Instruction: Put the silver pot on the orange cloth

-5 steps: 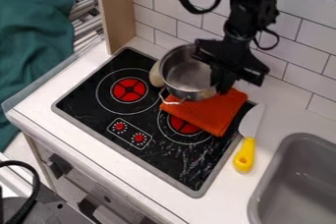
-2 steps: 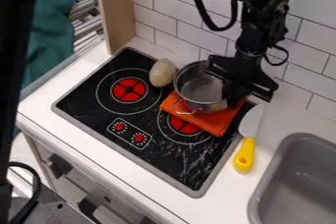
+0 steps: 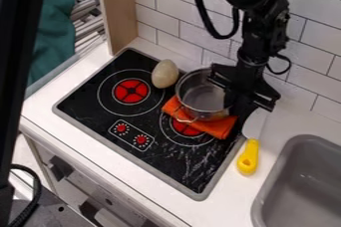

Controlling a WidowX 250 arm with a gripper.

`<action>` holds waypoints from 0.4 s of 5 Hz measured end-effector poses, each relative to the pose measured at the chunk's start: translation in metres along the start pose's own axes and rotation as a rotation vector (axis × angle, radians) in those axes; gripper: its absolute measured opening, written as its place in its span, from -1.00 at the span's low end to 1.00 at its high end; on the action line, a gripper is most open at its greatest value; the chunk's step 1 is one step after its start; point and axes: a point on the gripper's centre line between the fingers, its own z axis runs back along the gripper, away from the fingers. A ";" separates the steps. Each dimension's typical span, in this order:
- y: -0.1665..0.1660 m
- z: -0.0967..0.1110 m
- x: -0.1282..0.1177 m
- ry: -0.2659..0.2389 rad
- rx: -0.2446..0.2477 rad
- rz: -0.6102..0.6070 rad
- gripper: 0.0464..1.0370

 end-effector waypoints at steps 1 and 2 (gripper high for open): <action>-0.001 -0.002 -0.005 0.019 -0.016 0.007 -0.67; 0.004 0.020 -0.005 -0.016 -0.005 0.033 -0.12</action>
